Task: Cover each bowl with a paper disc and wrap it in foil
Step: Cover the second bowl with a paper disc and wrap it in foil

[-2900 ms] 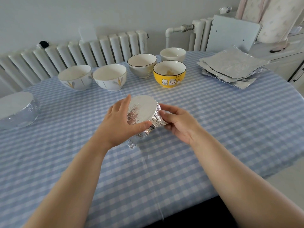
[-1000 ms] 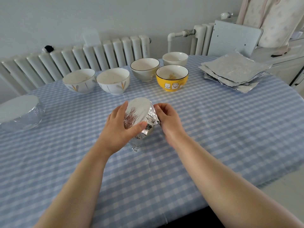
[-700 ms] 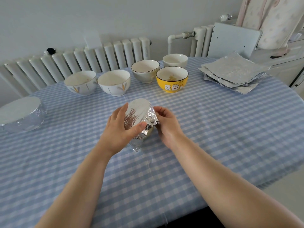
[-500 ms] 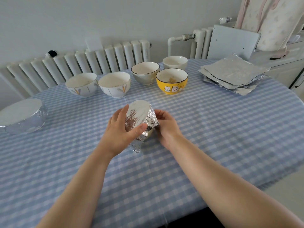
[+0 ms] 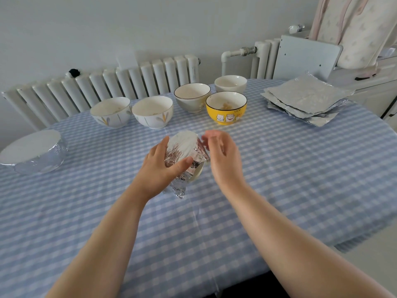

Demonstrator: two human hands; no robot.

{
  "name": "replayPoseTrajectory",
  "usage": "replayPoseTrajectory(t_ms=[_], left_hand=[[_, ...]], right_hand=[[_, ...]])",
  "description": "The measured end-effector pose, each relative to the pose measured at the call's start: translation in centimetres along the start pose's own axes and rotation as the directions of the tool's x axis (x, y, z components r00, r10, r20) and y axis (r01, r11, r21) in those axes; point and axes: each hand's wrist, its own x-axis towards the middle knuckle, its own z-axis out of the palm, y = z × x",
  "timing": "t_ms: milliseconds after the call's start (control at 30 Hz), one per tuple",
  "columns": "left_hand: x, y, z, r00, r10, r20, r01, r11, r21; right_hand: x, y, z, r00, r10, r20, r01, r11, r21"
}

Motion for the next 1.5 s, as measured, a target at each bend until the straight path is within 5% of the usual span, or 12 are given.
replayPoseTrajectory(t_ms=[1267,1500], left_hand=[[-0.9,1.7,1.0,0.996,-0.046,-0.08,0.051,0.996,0.072],[-1.0,1.5,1.0,0.993,-0.073,-0.092,0.074,0.997,0.012]], right_hand=[[-1.0,0.7,1.9,0.953,0.291,-0.087,-0.271,0.944,0.187],[-0.8,1.0,2.5,0.923,0.377,-0.08,-0.322,0.869,0.375]])
